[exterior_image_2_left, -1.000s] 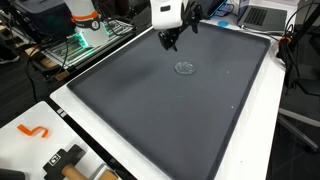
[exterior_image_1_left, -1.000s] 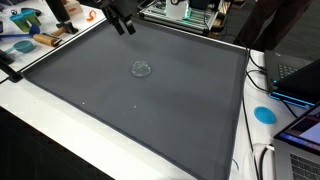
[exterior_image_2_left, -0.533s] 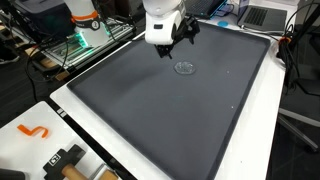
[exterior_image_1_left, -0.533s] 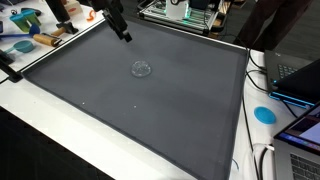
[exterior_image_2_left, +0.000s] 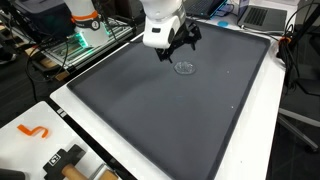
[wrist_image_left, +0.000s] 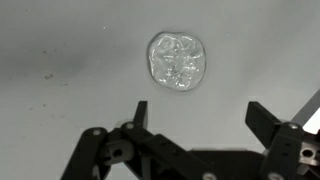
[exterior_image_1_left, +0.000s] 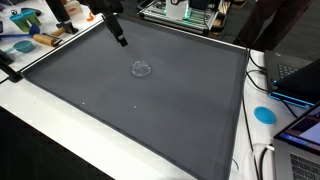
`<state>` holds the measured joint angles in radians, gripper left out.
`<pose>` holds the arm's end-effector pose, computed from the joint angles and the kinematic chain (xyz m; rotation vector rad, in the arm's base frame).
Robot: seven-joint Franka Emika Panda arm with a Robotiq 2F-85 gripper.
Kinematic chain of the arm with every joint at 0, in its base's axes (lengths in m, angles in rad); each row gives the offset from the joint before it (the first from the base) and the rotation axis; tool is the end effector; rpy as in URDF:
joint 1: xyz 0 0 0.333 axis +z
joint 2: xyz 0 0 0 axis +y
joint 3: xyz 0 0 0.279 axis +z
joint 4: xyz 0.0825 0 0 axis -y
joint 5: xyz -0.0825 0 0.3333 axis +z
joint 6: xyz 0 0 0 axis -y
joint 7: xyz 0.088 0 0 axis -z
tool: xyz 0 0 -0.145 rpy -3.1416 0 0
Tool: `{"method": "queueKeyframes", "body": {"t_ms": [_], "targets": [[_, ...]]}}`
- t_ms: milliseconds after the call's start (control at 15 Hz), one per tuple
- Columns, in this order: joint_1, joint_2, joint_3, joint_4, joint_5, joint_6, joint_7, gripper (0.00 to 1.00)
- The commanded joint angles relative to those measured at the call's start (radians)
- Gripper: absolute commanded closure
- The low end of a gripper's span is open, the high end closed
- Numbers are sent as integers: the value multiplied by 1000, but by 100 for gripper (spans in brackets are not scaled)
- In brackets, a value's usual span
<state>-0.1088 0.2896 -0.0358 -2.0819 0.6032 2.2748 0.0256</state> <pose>0.5292 -0.0464 0.2486 -2.5919 0.7849 0.0902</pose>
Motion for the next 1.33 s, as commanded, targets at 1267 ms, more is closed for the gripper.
{"method": "queueKeyframes", "body": {"t_ms": [1267], "targets": [[103, -136, 83, -224, -115, 363, -13, 0]]}}
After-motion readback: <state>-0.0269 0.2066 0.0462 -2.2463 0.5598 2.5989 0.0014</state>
